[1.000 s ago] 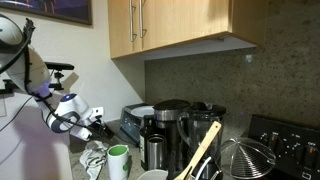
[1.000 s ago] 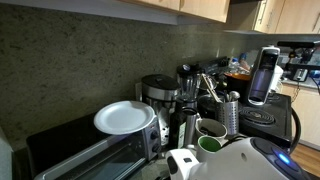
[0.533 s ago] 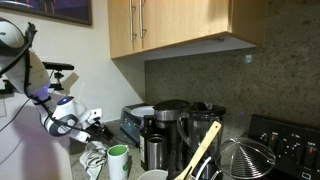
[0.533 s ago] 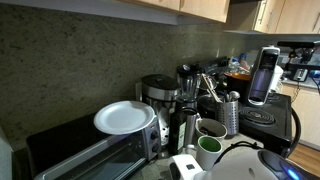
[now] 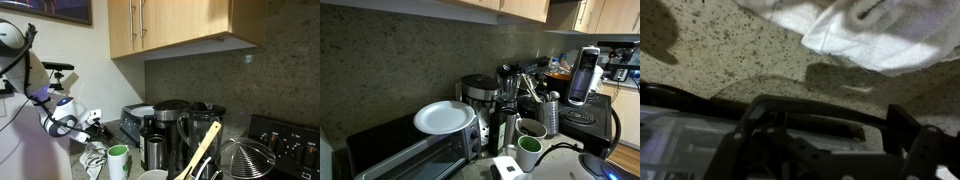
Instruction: Open the toaster oven door
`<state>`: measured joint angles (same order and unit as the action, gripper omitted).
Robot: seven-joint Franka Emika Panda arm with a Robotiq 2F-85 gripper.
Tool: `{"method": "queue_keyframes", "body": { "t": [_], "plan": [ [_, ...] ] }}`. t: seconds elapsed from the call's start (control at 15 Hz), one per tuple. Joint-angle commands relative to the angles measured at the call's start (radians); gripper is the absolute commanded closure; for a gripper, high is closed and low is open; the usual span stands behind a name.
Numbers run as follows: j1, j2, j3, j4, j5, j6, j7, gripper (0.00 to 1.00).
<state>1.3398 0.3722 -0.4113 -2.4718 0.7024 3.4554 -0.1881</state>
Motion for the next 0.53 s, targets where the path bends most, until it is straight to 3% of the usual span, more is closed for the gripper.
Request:
{"method": "queue_keyframes", "body": {
  "t": [0.0,0.47],
  "plan": [
    [0.017,0.031,-0.053,0.021,0.018,0.0,0.024,0.0],
    [0.164,0.041,-0.197,0.035,0.031,-0.003,0.023,0.0]
  ]
}}
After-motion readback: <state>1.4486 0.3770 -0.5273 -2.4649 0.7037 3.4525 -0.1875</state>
